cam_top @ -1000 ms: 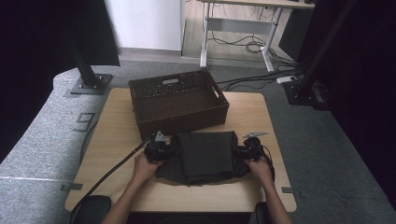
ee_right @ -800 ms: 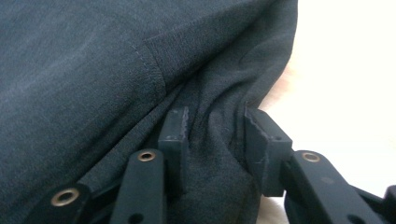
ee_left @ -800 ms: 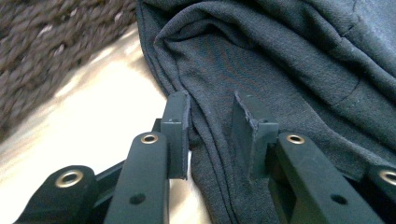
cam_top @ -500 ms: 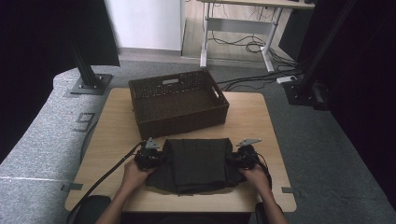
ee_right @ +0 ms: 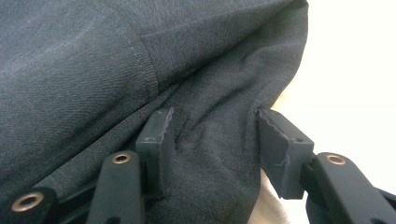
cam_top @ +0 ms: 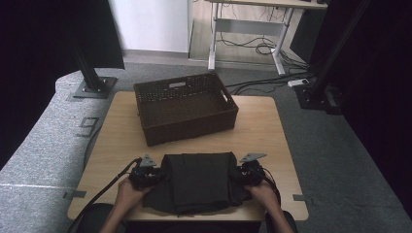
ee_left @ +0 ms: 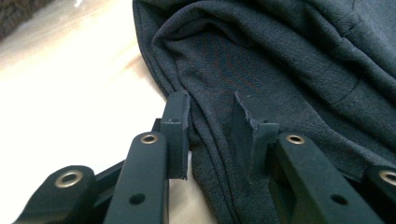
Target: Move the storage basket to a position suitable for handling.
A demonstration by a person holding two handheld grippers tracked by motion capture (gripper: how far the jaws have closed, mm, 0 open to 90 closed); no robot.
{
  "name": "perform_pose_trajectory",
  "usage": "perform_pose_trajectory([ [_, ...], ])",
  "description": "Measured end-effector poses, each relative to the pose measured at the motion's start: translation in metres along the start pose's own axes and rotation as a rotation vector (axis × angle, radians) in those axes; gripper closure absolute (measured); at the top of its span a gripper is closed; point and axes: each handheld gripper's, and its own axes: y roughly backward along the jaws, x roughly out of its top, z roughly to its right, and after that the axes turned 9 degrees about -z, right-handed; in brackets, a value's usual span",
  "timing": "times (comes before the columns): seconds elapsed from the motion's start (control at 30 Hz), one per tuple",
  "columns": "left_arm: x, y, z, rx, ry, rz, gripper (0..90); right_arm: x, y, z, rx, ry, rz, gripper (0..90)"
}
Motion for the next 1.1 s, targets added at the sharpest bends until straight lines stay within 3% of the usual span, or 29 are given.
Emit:
perform_pose_trajectory([
  [0.73, -0.031, 0.022, 0.028, -0.025, -0.027, -0.045, 66.7, -0.027, 0.017, -0.037, 0.036, 0.059, -0.039, 44.2],
  [0.97, -0.041, 0.028, 0.041, -0.047, -0.056, -0.064, 64.5, -0.036, 0.024, -0.047, 0.037, 0.075, -0.067, 43.6],
  [1.1, -0.040, 0.028, 0.040, -0.057, -0.057, -0.063, 60.5, -0.041, 0.027, -0.049, 0.042, 0.069, -0.064, 43.0],
])
